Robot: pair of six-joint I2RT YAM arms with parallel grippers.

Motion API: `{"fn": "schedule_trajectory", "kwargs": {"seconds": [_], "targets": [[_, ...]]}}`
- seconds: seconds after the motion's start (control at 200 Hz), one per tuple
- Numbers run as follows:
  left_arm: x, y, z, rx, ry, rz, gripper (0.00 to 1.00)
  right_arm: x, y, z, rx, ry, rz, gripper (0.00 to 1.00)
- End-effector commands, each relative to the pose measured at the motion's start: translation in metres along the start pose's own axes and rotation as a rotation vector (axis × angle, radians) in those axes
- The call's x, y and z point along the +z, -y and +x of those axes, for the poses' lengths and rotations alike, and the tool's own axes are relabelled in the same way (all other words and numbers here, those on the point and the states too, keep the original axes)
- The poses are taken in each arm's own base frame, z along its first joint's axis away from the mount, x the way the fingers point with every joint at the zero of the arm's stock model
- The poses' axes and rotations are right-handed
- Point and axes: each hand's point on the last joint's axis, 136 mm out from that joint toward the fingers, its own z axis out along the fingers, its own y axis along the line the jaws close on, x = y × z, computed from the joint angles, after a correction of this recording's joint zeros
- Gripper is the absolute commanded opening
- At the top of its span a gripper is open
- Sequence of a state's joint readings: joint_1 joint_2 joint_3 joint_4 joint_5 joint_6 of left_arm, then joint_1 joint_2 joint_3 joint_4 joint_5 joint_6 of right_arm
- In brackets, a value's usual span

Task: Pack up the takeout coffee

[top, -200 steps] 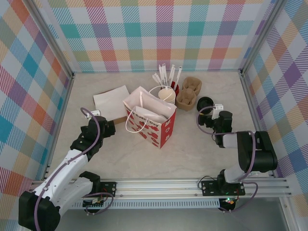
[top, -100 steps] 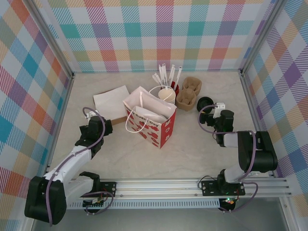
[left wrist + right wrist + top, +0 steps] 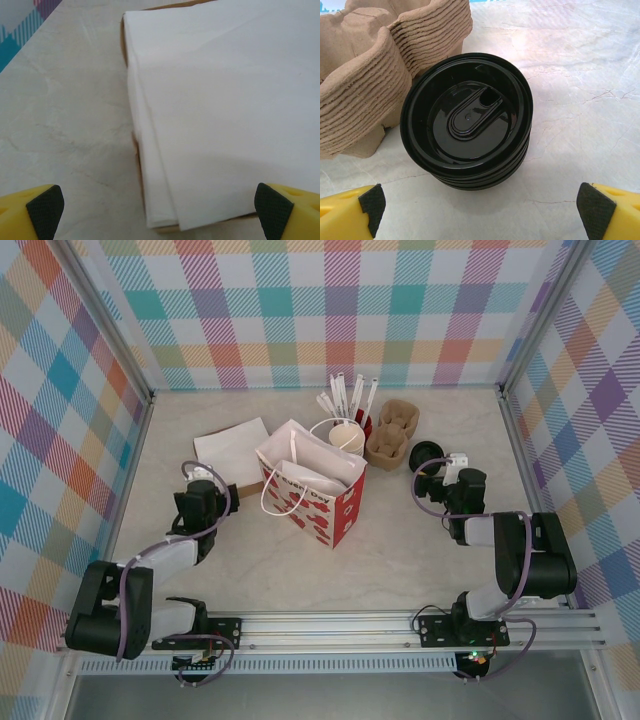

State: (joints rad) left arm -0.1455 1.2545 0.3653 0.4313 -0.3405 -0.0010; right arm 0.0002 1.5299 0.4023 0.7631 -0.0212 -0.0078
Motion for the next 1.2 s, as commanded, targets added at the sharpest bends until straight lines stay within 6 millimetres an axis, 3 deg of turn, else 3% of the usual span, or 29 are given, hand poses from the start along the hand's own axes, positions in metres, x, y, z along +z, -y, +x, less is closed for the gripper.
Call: {"fn": "schedule_trajectory", "kwargs": {"seconds": [0.0, 0.245, 0.37, 0.515, 0.625, 1.195], "targets": [[0.005, 0.013, -0.027, 0.010, 0.117, 0.072, 1.00, 0.001, -0.003, -0.017, 0.010, 0.050, -0.024, 1.00], [0.012, 0.048, -0.029, 0.054, 0.144, 0.254, 1.00, 0.001, -0.004, -0.017, 0.009, 0.049, -0.025, 1.00], [0.027, 0.031, -0.014, -0.004, 0.195, 0.167, 1.00, 0.001, -0.004, -0.017, 0.009, 0.051, -0.024, 1.00], [0.036, 0.031, -0.017, -0.011, 0.161, 0.156, 1.00, 0.001, -0.004, -0.017, 0.010, 0.050, -0.024, 1.00], [0.046, 0.017, -0.016, -0.059, 0.102, 0.103, 1.00, 0.001, -0.004, -0.017, 0.009, 0.051, -0.026, 1.00], [0.046, 0.018, -0.015, -0.060, 0.107, 0.110, 1.00, 0.001, -0.004, -0.017, 0.008, 0.050, -0.024, 1.00]]}}
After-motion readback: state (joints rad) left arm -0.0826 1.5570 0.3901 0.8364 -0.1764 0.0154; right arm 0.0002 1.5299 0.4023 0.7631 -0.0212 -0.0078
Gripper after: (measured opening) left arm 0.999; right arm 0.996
